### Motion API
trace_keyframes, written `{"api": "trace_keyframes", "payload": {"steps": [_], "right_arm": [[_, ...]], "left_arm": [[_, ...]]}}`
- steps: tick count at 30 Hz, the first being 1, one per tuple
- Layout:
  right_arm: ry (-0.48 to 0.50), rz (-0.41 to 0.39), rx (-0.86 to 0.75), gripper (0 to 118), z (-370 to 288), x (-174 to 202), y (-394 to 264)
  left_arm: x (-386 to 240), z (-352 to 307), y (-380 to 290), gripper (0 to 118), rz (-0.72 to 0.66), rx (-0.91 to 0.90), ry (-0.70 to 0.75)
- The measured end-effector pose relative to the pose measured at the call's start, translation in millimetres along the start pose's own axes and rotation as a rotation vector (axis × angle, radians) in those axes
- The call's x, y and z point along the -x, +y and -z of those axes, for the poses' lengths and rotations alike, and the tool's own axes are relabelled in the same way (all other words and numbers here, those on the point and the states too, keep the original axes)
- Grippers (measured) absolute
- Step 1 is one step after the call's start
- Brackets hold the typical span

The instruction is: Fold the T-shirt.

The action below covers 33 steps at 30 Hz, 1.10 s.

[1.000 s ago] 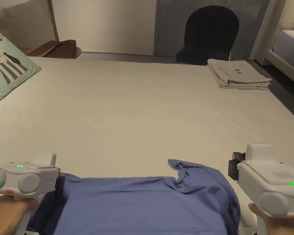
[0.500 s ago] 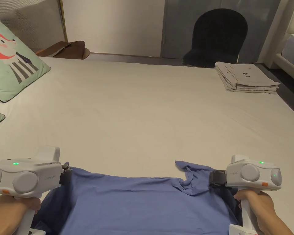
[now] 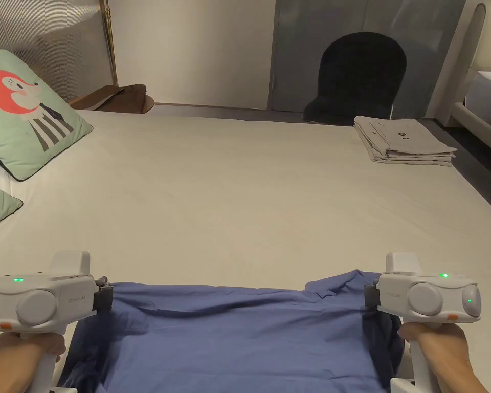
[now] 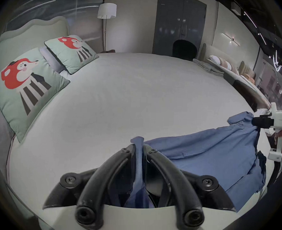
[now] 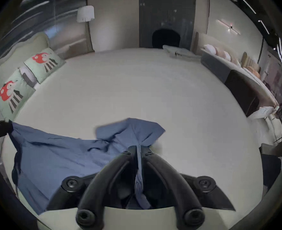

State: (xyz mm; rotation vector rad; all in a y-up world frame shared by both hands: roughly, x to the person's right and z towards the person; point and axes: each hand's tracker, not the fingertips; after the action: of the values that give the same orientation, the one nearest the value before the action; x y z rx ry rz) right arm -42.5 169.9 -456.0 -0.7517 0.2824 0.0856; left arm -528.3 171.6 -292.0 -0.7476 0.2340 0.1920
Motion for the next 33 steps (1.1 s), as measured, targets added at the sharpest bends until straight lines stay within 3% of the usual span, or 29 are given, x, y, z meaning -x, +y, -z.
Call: {"api": "trace_keyframes", "payload": {"steps": [7, 14, 24, 33], "right_arm": [[0.104, 0.072, -0.181, 4, -114, -8, -28], [0.178, 0.108, -0.217, 4, -180, -10, -97], [0.075, 0.080, -0.114, 5, -166, -2, -188], [-0.028, 0.085, -0.032, 5, -144, 4, -216]], "left_arm": [[14, -59, -15, 3, -0.104, -0.062, -0.010], [26, -102, -60, 3, -0.129, -0.067, -0.019], [31, -99, -147, 3, -0.137, 0.067, 0.018], [24, -97, -179, 3, -0.078, 0.132, 0.066]]}}
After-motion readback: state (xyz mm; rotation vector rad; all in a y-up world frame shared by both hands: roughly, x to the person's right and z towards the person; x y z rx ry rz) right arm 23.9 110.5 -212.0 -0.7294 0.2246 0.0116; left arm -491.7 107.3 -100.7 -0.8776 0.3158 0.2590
